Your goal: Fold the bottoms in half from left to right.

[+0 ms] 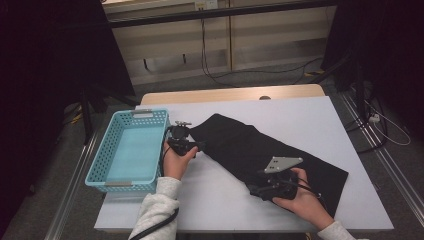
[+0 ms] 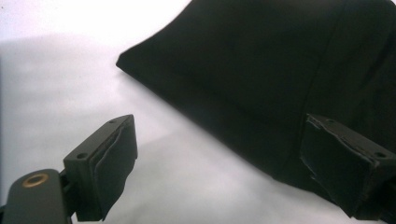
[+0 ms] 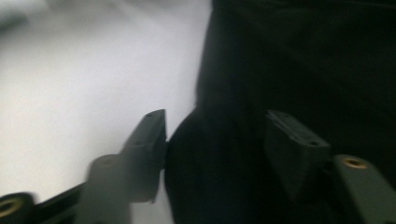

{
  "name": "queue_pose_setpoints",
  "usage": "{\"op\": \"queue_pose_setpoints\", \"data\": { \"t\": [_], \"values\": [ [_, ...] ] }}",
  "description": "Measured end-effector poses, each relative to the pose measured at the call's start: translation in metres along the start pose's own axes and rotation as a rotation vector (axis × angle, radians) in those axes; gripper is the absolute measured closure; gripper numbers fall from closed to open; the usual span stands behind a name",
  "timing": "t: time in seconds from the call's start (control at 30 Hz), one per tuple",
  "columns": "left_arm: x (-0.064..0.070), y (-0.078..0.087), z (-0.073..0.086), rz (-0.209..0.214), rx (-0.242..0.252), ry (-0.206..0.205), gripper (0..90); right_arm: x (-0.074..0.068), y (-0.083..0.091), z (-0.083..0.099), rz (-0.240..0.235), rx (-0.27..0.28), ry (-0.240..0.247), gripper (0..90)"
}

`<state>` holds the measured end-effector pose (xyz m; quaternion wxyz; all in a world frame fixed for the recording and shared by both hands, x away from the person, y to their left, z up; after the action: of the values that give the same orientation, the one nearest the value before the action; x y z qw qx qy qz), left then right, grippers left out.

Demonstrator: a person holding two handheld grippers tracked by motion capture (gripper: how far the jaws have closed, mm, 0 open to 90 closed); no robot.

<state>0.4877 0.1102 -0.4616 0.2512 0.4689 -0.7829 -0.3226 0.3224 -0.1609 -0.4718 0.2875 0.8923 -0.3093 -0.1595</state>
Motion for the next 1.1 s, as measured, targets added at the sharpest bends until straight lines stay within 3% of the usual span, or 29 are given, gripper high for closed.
{"op": "queue_pose_setpoints", "data": {
  "t": [0.37,0.4,0.43,0.9,0.97,1.07,1.1],
  "values": [
    [-0.009,-0.010,-0.013,-0.043,-0.013,0.008,11.7,0.020,0.011,0.004,0.083,0.019,-0.045,23.9],
    [-0.009,-0.011,-0.014,-0.030,-0.017,0.009,11.7,0.022,0.011,0.004,0.087,0.022,-0.049,22.9],
    [-0.010,-0.012,-0.014,-0.030,-0.013,0.021,11.7,0.023,0.012,0.005,0.094,0.024,-0.054,22.4],
    [-0.016,-0.025,-0.014,-0.120,-0.012,-0.015,14.1,0.028,0.017,0.007,0.128,0.033,-0.062,18.4],
    [-0.016,-0.028,-0.013,-0.113,-0.023,-0.018,16.2,0.029,0.017,0.008,0.136,0.026,-0.060,18.3],
    [-0.017,-0.031,-0.010,-0.093,-0.014,0.012,20.5,0.030,0.016,0.010,0.139,0.017,-0.060,18.3],
    [-0.018,-0.031,-0.011,-0.099,-0.004,0.040,21.1,0.030,0.016,0.010,0.142,0.017,-0.061,18.3]
  ]
}}
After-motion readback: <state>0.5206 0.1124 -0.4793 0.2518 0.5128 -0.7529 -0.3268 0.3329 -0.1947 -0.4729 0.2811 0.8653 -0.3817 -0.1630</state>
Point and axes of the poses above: each handheld gripper's, and its own axes: y roughly backward along the jaws, z roughly out of its underside, x roughly to its right, the point moved 3 cm from there along -y, roughly forward along the jaws, and after that the axes turned 3 degrees about -z, right-handed, at the moved point
